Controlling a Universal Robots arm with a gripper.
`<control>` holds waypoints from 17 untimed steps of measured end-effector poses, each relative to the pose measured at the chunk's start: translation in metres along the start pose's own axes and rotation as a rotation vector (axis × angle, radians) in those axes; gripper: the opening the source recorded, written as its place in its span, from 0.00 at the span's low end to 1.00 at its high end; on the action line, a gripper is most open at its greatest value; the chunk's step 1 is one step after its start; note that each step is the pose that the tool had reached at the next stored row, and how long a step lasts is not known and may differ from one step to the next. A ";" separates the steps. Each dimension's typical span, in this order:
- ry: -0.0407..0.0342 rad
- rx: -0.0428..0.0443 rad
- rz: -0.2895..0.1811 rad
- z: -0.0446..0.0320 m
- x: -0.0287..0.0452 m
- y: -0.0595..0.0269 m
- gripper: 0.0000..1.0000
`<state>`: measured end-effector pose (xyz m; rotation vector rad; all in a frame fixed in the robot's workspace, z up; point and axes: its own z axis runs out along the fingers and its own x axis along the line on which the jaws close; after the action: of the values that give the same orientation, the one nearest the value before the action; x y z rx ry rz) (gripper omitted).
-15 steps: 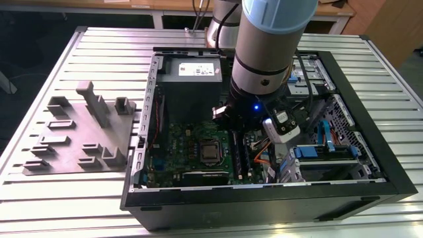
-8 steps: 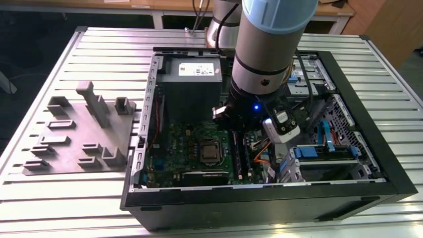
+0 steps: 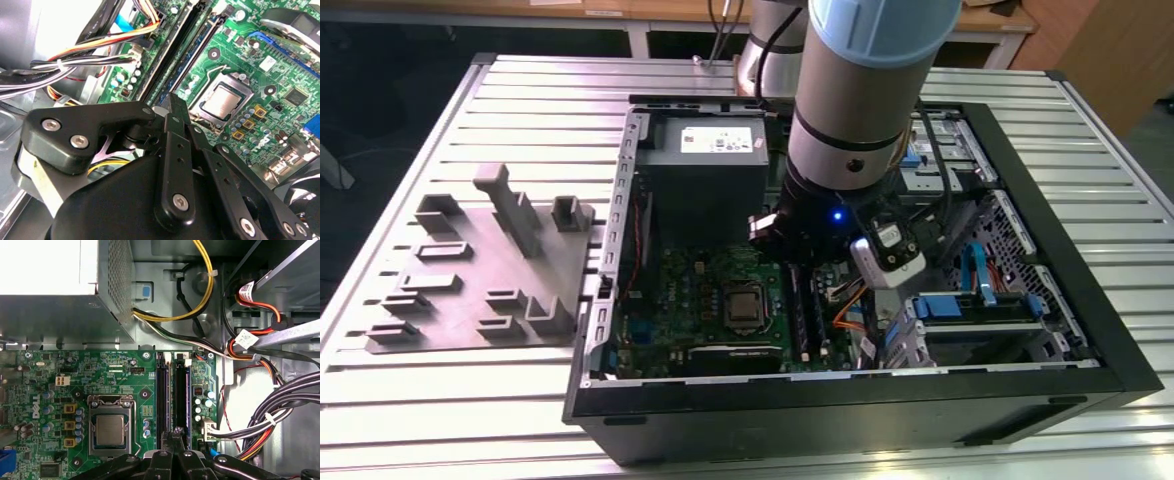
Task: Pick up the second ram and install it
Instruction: 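Press down the second ram until it locks into place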
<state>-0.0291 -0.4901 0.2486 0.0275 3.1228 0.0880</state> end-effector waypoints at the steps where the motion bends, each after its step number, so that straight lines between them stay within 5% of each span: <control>1: 0.0000 -0.0008 0.000 0.0004 0.0000 0.0009 0.10; 17: 0.0004 -0.0252 0.000 0.0074 0.0006 0.0283 0.10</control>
<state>-0.0290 -0.4614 0.2429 0.0277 3.1216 0.1274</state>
